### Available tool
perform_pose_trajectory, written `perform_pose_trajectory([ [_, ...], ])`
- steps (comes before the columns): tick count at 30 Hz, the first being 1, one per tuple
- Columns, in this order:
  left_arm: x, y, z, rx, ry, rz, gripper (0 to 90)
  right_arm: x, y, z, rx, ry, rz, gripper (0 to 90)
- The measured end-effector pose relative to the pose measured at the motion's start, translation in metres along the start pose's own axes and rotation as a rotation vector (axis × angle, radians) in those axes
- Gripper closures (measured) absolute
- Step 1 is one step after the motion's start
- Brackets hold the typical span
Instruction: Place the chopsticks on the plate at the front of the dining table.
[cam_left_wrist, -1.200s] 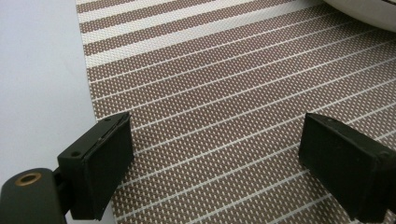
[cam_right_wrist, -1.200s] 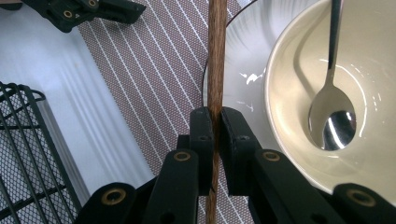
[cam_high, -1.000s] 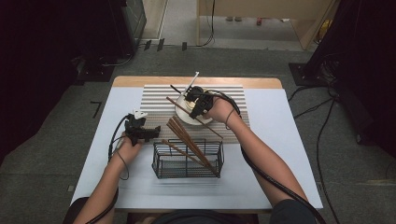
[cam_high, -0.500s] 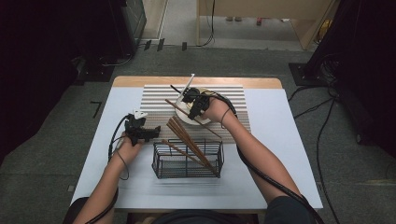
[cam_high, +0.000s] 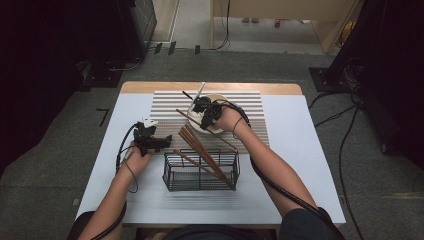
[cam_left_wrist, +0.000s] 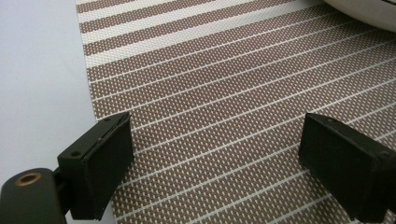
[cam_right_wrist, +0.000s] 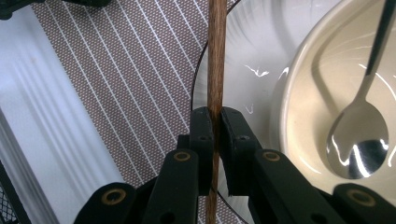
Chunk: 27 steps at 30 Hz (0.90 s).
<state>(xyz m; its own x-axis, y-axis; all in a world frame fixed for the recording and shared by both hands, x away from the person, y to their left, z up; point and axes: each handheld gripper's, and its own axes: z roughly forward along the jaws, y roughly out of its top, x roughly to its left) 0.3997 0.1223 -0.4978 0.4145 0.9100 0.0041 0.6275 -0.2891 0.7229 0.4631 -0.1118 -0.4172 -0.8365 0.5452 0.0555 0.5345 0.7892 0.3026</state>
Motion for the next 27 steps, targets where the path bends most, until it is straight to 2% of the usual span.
perform_pose_trajectory([
  [17, 0.0, 0.0, 0.0, -0.001, 0.0, -0.001, 10.1, 0.001, 0.002, 0.01, 0.019, -0.008, 0.003, 85.1],
  [27, 0.0, 0.0, 0.0, 0.0, 0.0, -0.001, 10.0, -0.001, 0.002, 0.013, 0.008, 0.0, 0.016, 84.9],
])
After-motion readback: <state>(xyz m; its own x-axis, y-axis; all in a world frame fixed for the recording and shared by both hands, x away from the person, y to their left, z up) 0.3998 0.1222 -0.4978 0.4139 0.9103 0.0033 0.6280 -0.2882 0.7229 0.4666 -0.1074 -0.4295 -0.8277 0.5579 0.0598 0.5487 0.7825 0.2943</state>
